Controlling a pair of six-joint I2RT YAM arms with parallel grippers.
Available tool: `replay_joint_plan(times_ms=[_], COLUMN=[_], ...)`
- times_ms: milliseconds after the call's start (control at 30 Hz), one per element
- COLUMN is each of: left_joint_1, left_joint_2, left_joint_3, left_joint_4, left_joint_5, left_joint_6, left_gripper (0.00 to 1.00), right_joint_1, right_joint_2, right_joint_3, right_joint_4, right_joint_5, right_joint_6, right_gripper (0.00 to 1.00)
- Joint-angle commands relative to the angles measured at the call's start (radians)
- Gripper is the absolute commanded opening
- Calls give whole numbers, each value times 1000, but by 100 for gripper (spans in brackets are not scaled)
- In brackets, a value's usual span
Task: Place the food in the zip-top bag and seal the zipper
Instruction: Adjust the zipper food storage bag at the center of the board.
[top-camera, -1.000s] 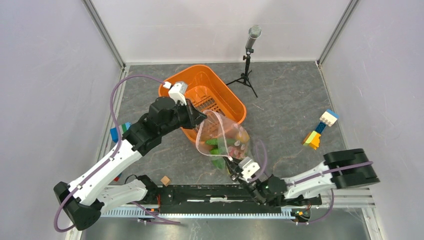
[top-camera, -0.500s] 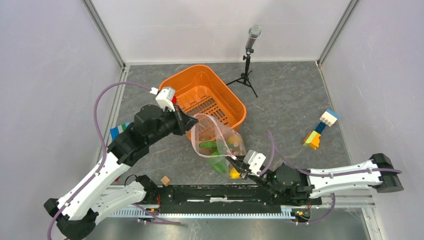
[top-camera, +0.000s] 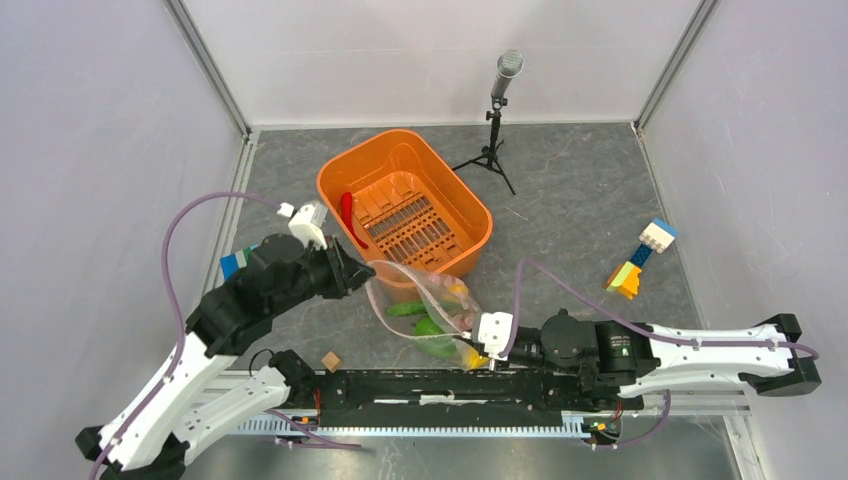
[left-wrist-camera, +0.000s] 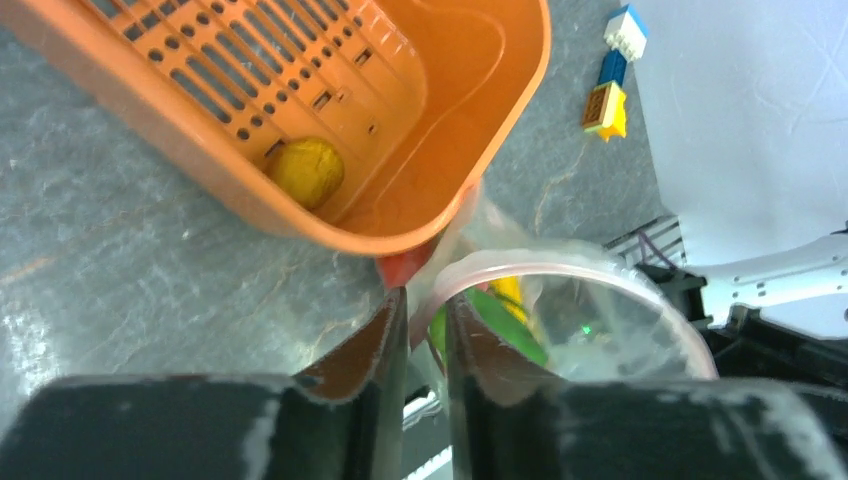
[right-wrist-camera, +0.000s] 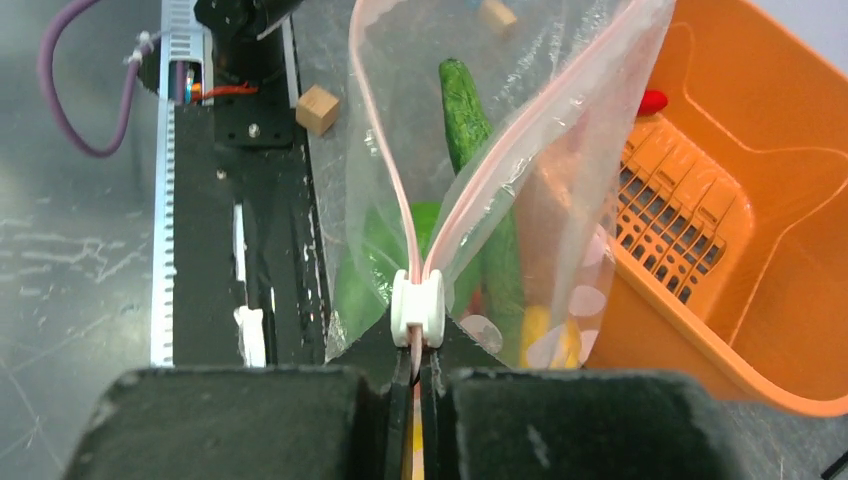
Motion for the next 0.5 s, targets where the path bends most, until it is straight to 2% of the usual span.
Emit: replay_joint_plan(times_ms=[0,33,67,100,167,267,367,467], left_joint_1=[4,4,4,4,4,4,4,3], left_joint_2=[-99,-104,-100,-88,-57,-11,27,43], left_joint_3=[-72,-67,-46,-15,78,209,273,257], left_joint_4=[-73,-74,-78,-93,-126,-108,-16,106], left_joint_5=[3,6,12,8,-14,52,261,480], left_joint_6=[-83,-62,-22,17,132,322,462,586], left_gripper=[40,52,72,85,100,100,100,100], right_joint_1=[-51,-62,-75,-85,-112,-154,-203,-264], right_joint_2=[18,27,41,56,87,127,147,159], right_joint_3=[100,111,122,132,152,183,209,237], right_joint_4=[-116,-121,-122,-123,-140,-165,-164,-174], right_joint_5=[-109,-113,-114,-118,-137,-188,-269,-380], right_joint_6=[-27,-29,-31,-33,-43,-73,-103,-135], right_gripper=[0,0,0,0,0,0,0,0])
